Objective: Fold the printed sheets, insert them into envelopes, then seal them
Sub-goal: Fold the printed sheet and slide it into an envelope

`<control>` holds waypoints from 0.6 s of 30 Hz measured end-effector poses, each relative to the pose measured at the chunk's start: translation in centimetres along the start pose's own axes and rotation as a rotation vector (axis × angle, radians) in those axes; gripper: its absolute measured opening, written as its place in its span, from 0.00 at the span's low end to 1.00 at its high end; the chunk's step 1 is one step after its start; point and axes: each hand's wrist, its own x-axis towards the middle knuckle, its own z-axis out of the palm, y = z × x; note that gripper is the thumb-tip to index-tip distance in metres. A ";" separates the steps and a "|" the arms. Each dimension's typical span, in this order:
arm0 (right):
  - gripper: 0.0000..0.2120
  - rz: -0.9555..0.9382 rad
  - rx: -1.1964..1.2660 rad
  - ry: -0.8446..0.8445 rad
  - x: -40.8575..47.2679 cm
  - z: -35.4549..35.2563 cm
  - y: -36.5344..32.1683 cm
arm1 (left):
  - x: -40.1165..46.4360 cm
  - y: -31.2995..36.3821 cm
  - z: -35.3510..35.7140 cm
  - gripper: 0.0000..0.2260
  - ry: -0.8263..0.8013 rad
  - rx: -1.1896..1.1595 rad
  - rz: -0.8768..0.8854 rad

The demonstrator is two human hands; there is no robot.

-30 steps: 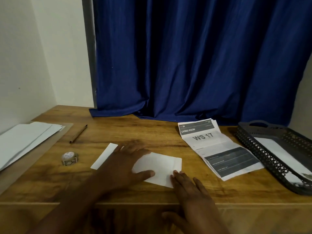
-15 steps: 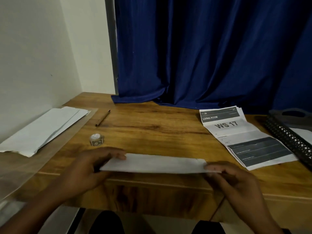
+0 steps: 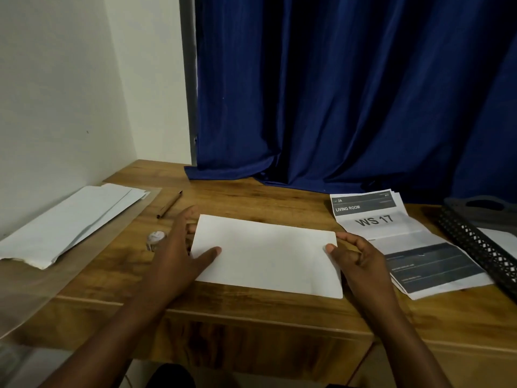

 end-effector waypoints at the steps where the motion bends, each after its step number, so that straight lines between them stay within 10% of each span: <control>1: 0.16 -0.008 -0.031 -0.001 0.0 0.0 0.3 | -0.2 0.0 0.0 0.44 -0.009 0.006 0.031; 11: 0.18 -0.136 -0.536 0.061 -0.3 0.8 1.3 | -1.7 0.6 -0.1 0.40 0.127 0.260 0.359; 18: 0.15 -0.246 -0.914 -0.001 -0.3 0.8 1.5 | -0.2 -1.9 -5.3 0.40 0.128 0.076 0.198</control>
